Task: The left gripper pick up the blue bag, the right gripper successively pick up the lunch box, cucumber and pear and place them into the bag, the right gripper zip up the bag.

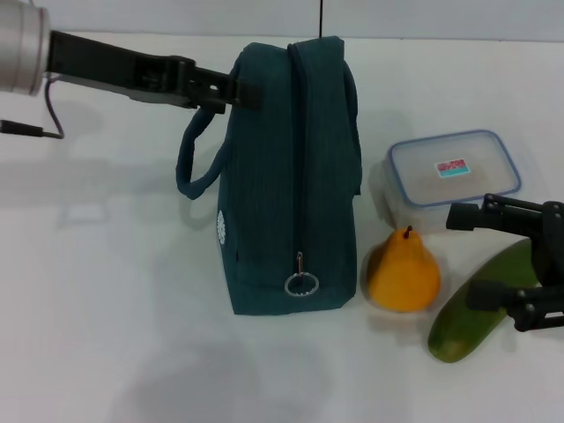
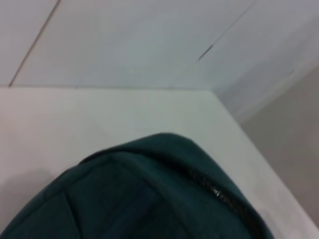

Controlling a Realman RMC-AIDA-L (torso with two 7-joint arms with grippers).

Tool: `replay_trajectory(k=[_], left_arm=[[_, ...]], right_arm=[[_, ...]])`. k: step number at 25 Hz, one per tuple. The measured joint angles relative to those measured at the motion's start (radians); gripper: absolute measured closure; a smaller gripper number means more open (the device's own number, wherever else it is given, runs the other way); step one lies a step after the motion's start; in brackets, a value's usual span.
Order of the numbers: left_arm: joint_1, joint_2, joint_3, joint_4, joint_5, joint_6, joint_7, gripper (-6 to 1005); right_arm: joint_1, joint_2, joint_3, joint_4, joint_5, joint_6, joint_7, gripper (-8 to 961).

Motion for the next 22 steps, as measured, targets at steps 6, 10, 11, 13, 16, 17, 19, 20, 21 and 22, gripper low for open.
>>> replay_trajectory(k=[6, 10, 11, 13, 16, 17, 19, 20, 21, 22], left_arm=[[-0.044, -0.011, 0.004, -0.002, 0.071, -0.001, -0.029, 293], [-0.071, -0.023, 0.004, -0.006, 0.113, -0.002, -0.034, 312], [-0.078, -0.027, 0.004, -0.007, 0.13, -0.002, -0.037, 316], [-0.091, -0.032, 0.01, -0.008, 0.159, -0.003, -0.042, 325], [-0.097, -0.038, 0.018, -0.008, 0.173, -0.003, -0.045, 339], [-0.097, -0.039, 0.019, -0.008, 0.171, -0.003, -0.045, 343], [-0.098, -0.039, 0.019, -0.008, 0.168, -0.003, -0.041, 352], [-0.098, -0.037, 0.019, -0.008, 0.167, -0.003, -0.036, 357], [-0.099, -0.035, 0.019, -0.008, 0.166, -0.003, -0.032, 361], [-0.099, -0.034, 0.018, -0.008, 0.165, -0.003, -0.029, 366]], right_arm=[[-0.014, 0.004, 0.0, 0.001, 0.0, 0.0, -0.006, 70], [-0.02, 0.005, 0.0, 0.001, 0.0, 0.0, -0.011, 70], [-0.021, 0.006, 0.0, 0.001, 0.0, -0.001, -0.012, 71], [-0.023, 0.006, 0.0, 0.0, 0.0, -0.003, -0.012, 71], [-0.028, 0.006, 0.0, 0.0, 0.0, -0.004, -0.013, 71], [-0.031, 0.006, 0.0, 0.001, 0.0, -0.004, -0.013, 71], [-0.034, 0.006, 0.0, 0.0, 0.0, -0.004, -0.014, 71], [-0.036, 0.007, 0.0, 0.0, 0.0, -0.004, -0.014, 71], [-0.037, 0.007, 0.0, 0.0, 0.0, -0.004, -0.014, 71], [-0.038, 0.007, 0.0, 0.0, 0.0, -0.004, -0.014, 71]])
